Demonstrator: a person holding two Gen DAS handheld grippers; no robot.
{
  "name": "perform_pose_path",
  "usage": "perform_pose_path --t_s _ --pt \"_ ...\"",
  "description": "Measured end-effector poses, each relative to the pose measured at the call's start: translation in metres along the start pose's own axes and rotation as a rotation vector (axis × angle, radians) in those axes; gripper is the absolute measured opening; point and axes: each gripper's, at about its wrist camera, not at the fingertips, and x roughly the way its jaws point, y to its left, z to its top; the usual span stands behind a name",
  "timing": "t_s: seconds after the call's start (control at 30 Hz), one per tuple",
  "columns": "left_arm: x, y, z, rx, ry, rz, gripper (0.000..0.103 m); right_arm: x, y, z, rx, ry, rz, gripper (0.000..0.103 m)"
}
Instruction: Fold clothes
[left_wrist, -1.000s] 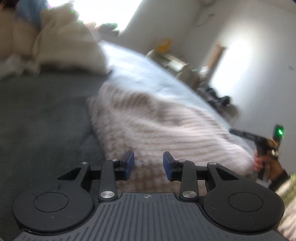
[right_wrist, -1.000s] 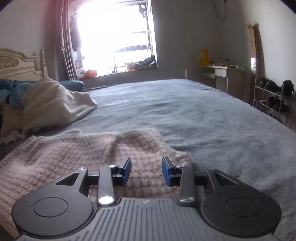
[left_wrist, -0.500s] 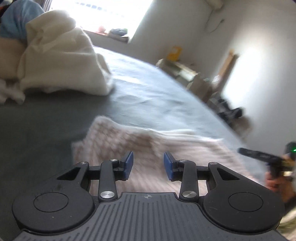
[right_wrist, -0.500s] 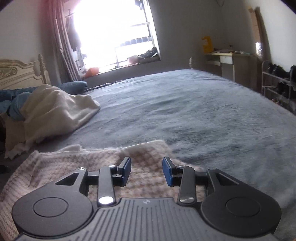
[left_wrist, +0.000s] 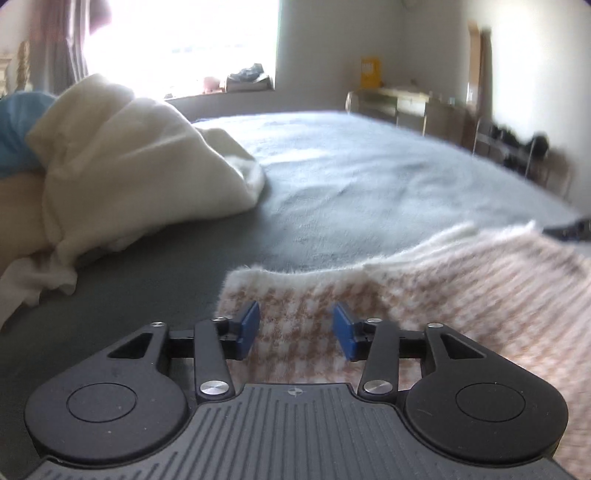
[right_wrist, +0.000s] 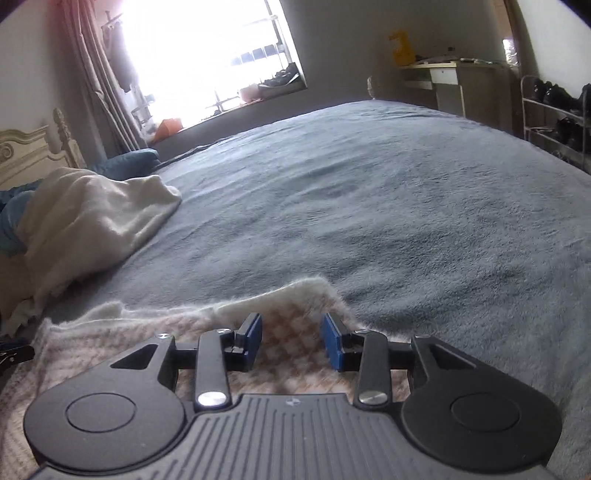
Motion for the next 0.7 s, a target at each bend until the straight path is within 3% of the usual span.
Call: perform_pose_path --t_s 0.03,0.07,0.17,0.27,0.33,0.4,0.47,0.57,0.7 --pt "0.008 0.005 -0.002 -0.023 0.015 -0.001 0.049 0.01 -0.009 0.0 0.025 0.005 -0.023 0.039" --pt "0.015 0.011 -0.004 -0.047 0.031 -0.003 0.05 0.014 -0.023 -0.001 0.102 0.005 -0.001 0.043" --pt "0.016 0.031 -0.01 -0.146 0.024 -0.05 0.05 0.026 -0.063 -0.006 0.319 0.002 0.064 0.04" --pt "0.007 0.04 -0.01 -0.197 0.008 -0.057 0.05 0.022 -0.075 -0.014 0.392 -0.032 0.095 0.039" --pt "0.0 0.045 -0.009 -0.225 -0.007 -0.05 0.049 0.016 -0.078 -0.014 0.425 -0.05 0.062 0.039" --pt "-0.016 0.043 -0.006 -0.243 -0.035 -0.017 0.05 0.006 -0.08 -0.012 0.459 -0.064 -0.031 0.038" --pt "-0.03 0.032 -0.002 -0.201 -0.056 -0.021 0.05 -0.007 -0.075 -0.01 0.443 -0.067 -0.086 0.041" --pt "-0.046 -0.004 0.006 -0.052 -0.093 -0.055 0.051 -0.028 -0.043 -0.006 0.315 -0.085 -0.084 0.04" --pt "-0.043 -0.056 0.015 0.08 -0.086 -0.173 0.051 -0.044 0.034 0.002 0.135 -0.087 0.103 0.04"
